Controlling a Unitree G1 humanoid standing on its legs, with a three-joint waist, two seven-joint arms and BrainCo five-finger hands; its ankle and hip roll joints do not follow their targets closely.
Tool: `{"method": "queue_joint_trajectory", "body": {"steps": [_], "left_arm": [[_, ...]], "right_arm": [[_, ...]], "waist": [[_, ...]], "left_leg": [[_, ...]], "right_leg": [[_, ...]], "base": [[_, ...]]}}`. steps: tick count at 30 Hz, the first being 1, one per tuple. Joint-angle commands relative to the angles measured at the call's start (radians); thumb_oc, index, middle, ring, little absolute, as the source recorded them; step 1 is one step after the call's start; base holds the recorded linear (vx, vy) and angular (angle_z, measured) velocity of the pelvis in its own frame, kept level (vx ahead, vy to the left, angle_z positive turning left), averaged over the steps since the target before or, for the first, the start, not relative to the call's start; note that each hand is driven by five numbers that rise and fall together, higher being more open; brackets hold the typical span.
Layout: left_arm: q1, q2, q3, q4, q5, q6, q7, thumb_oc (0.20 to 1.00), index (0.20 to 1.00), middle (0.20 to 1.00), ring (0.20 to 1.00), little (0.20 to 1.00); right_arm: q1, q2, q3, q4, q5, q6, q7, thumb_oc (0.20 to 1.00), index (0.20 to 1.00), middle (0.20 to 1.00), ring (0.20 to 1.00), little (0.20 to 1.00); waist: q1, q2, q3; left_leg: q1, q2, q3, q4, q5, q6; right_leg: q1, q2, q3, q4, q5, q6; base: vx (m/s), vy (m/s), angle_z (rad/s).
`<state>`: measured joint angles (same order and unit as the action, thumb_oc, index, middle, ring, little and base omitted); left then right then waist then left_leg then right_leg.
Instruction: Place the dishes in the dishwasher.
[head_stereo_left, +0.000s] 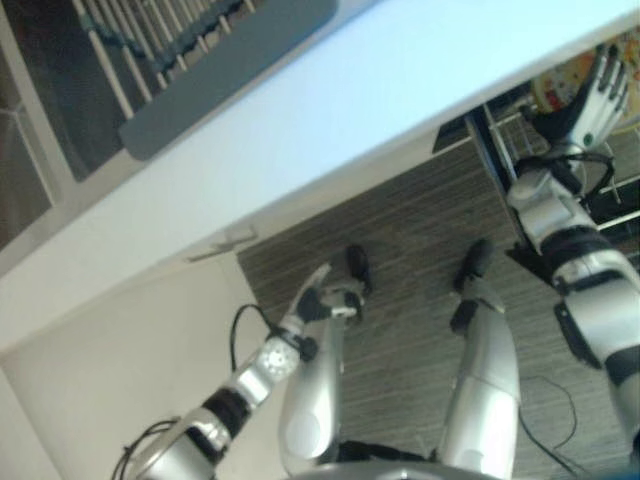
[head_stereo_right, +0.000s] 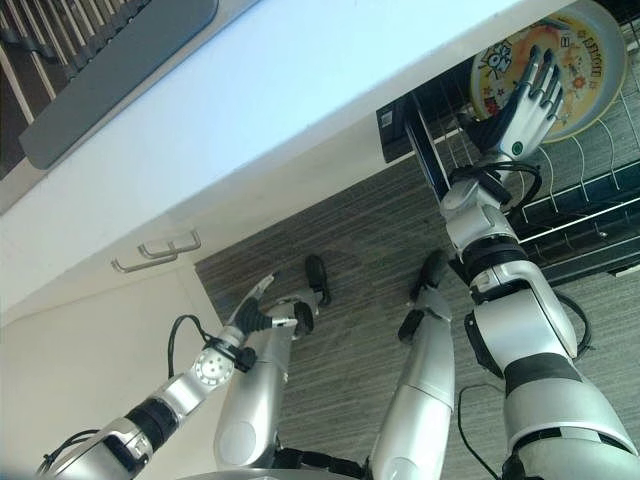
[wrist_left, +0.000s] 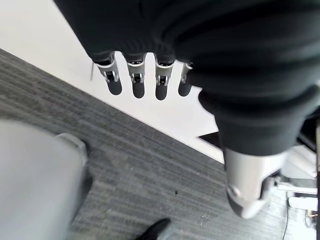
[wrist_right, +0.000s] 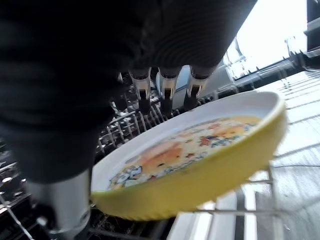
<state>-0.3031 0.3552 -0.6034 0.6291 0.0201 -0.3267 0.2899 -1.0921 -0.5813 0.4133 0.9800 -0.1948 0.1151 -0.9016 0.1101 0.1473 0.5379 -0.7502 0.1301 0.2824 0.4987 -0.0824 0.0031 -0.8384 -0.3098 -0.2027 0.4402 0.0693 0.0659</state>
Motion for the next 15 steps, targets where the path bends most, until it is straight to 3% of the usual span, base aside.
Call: {"method": "queue_joint_trajectory", "body": {"steps": [1,4,7,11,15], "left_arm": [[0.034,0.001,-0.012,-0.03,-0.018,0.01,-0.037,1.0,1.0,1.0,1.0,1.0],[0.0,-0.016,0.021,0.001,-0.039,0.046,-0.058,1.0,1.0,1.0,1.0,1.0],[-0.025,-0.031,0.044,0.019,-0.066,0.097,-0.064,1.0,1.0,1.0,1.0,1.0],[-0.066,-0.045,0.068,0.046,-0.097,0.176,-0.08,1.0,1.0,1.0,1.0,1.0],[-0.099,-0.046,0.097,0.067,-0.125,0.275,-0.102,1.0,1.0,1.0,1.0,1.0]], "right_arm": [[0.03,-0.017,0.019,-0.09,0.179,-0.125,0.016,1.0,1.0,1.0,1.0,1.0],[0.076,0.047,-0.069,-0.14,0.461,-0.295,0.031,1.0,1.0,1.0,1.0,1.0],[0.145,0.112,-0.164,-0.21,0.58,-0.409,0.07,1.0,1.0,1.0,1.0,1.0],[0.22,0.18,-0.213,-0.291,0.707,-0.406,0.183,1.0,1.0,1.0,1.0,1.0],[0.283,0.195,-0.192,-0.354,0.633,-0.349,0.204,1.0,1.0,1.0,1.0,1.0]], "waist": [[-0.019,0.073,-0.018],[-0.042,0.058,-0.018],[-0.073,0.039,-0.018],[-0.116,0.016,-0.018],[-0.151,-0.016,-0.018]], "left_leg": [[0.027,-0.013,-0.035,-0.191,0.056,-0.029],[0.058,-0.008,-0.022,-0.21,0.062,-0.032],[0.107,-0.005,-0.006,-0.228,0.064,-0.037],[0.194,0.006,0.021,-0.241,0.059,-0.039],[0.303,0.023,0.045,-0.241,0.045,-0.041]], "right_leg": [[0.013,0.037,-0.007,0.241,-0.259,0.033],[0.037,0.056,0.006,0.219,-0.256,0.032],[0.076,0.073,0.022,0.192,-0.252,0.037],[0.146,0.076,0.036,0.162,-0.246,0.042],[0.253,0.067,0.043,0.118,-0.235,0.05]], "base": [[-0.05,0.047,-0.05],[-0.03,0.054,-0.07],[-0.02,0.063,-0.07],[-0.01,0.055,-0.12],[0.0,0.014,-0.18]]}}
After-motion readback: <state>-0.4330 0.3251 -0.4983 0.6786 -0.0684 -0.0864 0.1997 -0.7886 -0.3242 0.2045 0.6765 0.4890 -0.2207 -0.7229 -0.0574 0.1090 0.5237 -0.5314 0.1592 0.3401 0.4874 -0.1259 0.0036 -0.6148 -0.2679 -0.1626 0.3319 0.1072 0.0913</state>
